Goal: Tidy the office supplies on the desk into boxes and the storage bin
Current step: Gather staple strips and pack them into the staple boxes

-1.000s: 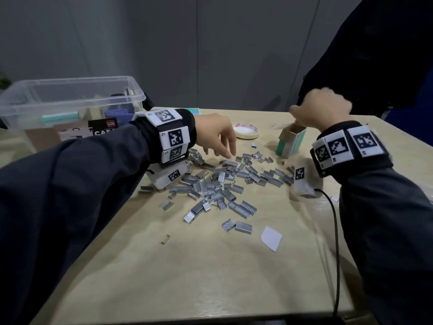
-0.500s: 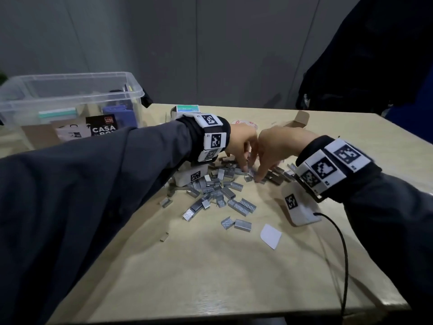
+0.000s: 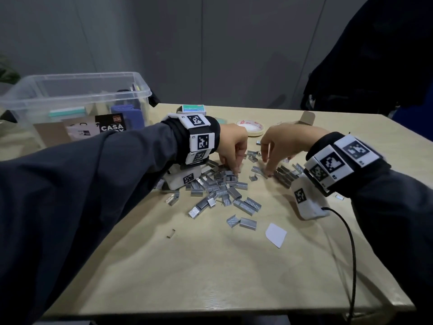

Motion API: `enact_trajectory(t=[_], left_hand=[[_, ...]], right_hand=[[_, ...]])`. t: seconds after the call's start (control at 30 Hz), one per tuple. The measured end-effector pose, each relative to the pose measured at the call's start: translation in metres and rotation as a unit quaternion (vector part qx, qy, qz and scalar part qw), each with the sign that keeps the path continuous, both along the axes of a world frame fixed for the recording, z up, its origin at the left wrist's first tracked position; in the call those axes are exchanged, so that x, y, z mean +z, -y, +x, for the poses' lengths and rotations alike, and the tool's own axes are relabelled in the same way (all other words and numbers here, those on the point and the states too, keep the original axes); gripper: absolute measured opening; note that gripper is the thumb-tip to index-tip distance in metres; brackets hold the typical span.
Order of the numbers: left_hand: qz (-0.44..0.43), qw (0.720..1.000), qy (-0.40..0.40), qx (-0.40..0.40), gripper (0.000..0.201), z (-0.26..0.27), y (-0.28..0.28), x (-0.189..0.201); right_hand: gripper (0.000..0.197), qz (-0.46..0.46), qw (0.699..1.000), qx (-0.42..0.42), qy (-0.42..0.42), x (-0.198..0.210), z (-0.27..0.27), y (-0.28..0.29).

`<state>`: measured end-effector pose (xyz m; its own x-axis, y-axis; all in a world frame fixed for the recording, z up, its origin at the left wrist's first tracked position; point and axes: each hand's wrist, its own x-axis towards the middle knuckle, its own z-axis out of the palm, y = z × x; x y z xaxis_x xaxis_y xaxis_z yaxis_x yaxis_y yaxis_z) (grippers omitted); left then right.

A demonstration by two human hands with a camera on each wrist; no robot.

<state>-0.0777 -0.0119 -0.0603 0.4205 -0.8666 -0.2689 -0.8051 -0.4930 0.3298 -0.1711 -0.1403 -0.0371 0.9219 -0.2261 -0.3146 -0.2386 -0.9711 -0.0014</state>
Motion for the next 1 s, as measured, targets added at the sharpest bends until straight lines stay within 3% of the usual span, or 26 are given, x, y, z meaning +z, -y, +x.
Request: enact_trajectory(t=[0.13, 0.4, 0.57, 0.67, 0.77, 0.87, 1.0], left_hand=[[0.009, 1.000, -0.010, 0.021, 0.017, 0.000, -0.003, 0.001], [0.001, 0.999, 0.029, -0.016, 0.014, -0.002, -0.012, 0.006], [-0.084, 0.992, -0.091, 0.018, 0.009, 0.005, -0.034, 0.021], [-0.164, 0.967, -0.180, 0.074, 0.014, 0.008, -0.050, 0.033], [-0.244, 0.932, -0.225, 0.146, 0.010, 0.010, -0.061, 0.038], [-0.287, 0.893, -0.257, 0.231, 0.009, 0.013, -0.069, 0.037], [-0.272, 0.889, -0.277, 0.241, 0.011, 0.016, -0.080, 0.034]], right_hand=[[0.031, -0.010, 0.999, 0.027, 0.035, 0.001, 0.006, -0.011], [0.030, 0.016, 0.996, 0.020, 0.080, 0.005, 0.007, -0.011], [0.024, 0.058, 0.995, 0.016, 0.076, 0.007, 0.006, -0.008], [0.012, 0.187, 0.982, 0.003, 0.041, 0.008, 0.008, -0.013], [0.012, 0.290, 0.956, -0.008, 0.033, 0.013, 0.011, -0.021], [0.013, 0.205, 0.978, 0.031, 0.010, 0.015, 0.012, -0.030], [0.031, 0.070, 0.993, 0.065, -0.072, 0.003, 0.009, -0.042]])
